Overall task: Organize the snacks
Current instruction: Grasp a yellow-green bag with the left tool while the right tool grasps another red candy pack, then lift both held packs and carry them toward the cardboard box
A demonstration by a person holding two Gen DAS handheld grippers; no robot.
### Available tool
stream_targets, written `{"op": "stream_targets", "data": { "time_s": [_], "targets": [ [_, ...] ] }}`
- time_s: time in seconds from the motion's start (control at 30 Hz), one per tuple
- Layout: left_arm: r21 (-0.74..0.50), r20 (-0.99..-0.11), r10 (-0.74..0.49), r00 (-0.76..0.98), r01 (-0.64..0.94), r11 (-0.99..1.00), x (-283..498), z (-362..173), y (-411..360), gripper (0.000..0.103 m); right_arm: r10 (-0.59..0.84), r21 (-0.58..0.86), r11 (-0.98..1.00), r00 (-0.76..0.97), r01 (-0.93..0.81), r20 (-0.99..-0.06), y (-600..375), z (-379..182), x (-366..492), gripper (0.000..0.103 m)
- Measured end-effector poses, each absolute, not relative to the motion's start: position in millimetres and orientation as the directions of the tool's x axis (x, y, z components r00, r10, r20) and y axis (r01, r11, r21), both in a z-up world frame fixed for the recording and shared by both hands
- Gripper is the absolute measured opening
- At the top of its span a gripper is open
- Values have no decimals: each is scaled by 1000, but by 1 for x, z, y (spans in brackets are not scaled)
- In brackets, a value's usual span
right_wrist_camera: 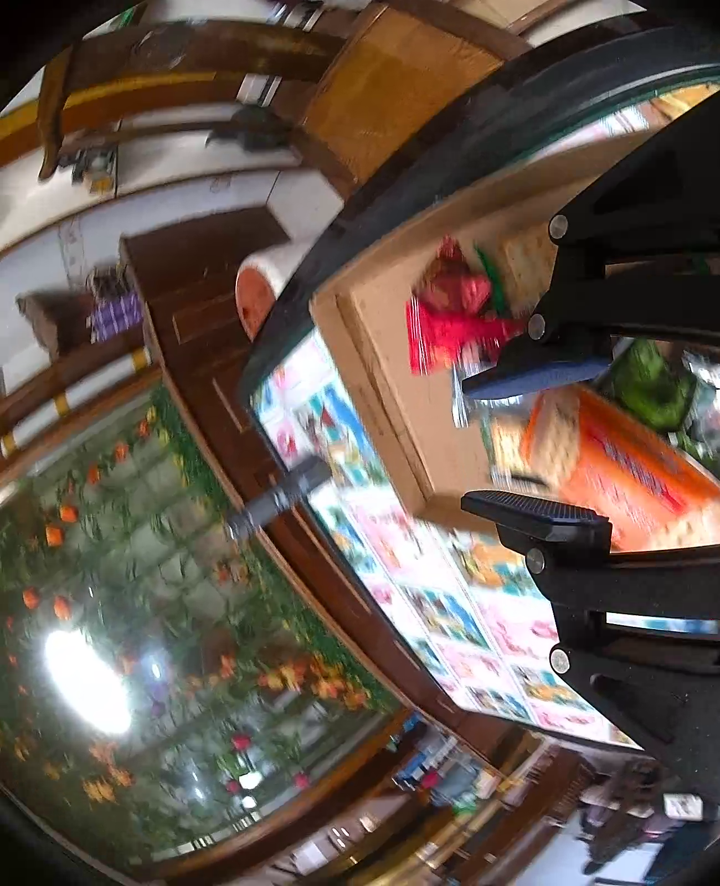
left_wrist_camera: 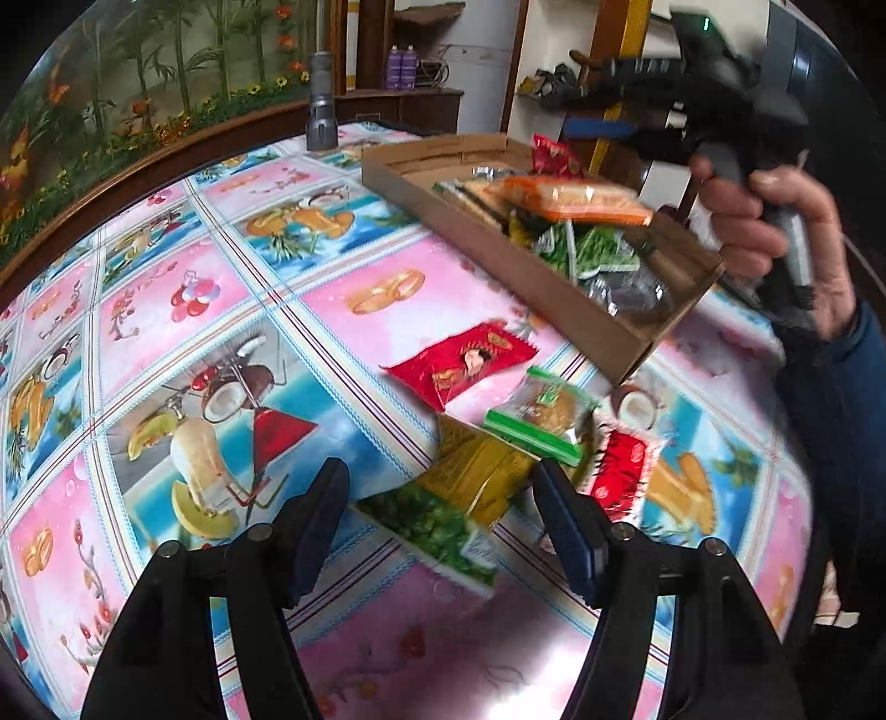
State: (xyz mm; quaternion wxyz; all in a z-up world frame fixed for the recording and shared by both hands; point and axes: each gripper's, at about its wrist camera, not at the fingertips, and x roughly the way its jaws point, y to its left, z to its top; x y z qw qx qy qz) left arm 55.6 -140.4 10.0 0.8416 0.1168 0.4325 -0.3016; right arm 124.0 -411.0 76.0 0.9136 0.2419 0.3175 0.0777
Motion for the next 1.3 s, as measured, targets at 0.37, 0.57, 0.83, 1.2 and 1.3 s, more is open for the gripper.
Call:
{"op": "stream_targets", "data": {
  "time_s": [0.37, 0.57, 0.83, 1.2, 1.3],
  "targets": [
    [11, -798, -159, 581, 277, 961, 90, 8, -94, 50, 587, 343, 799, 521, -493, -619, -288, 68, 106, 45],
    [-7, -797, -120, 592, 189, 982, 96, 9, -73, 50, 543, 186, 745, 420, -641, -727, -242, 46, 85, 45],
    [6, -795, -109, 597, 188, 982, 93, 8, -80, 50, 375, -17, 751, 448, -660, -811, -224, 18, 79, 45],
    [2, -789, -108, 605, 178, 984, 94, 8, -77, 50, 335, -31, 786, 468, -617, -818, -214, 8, 87, 20],
    [1, -783, -99, 614, 161, 987, 93, 8, -78, 50, 396, 38, 803, 485, -595, -780, -218, 20, 87, 20]
  ]
}}
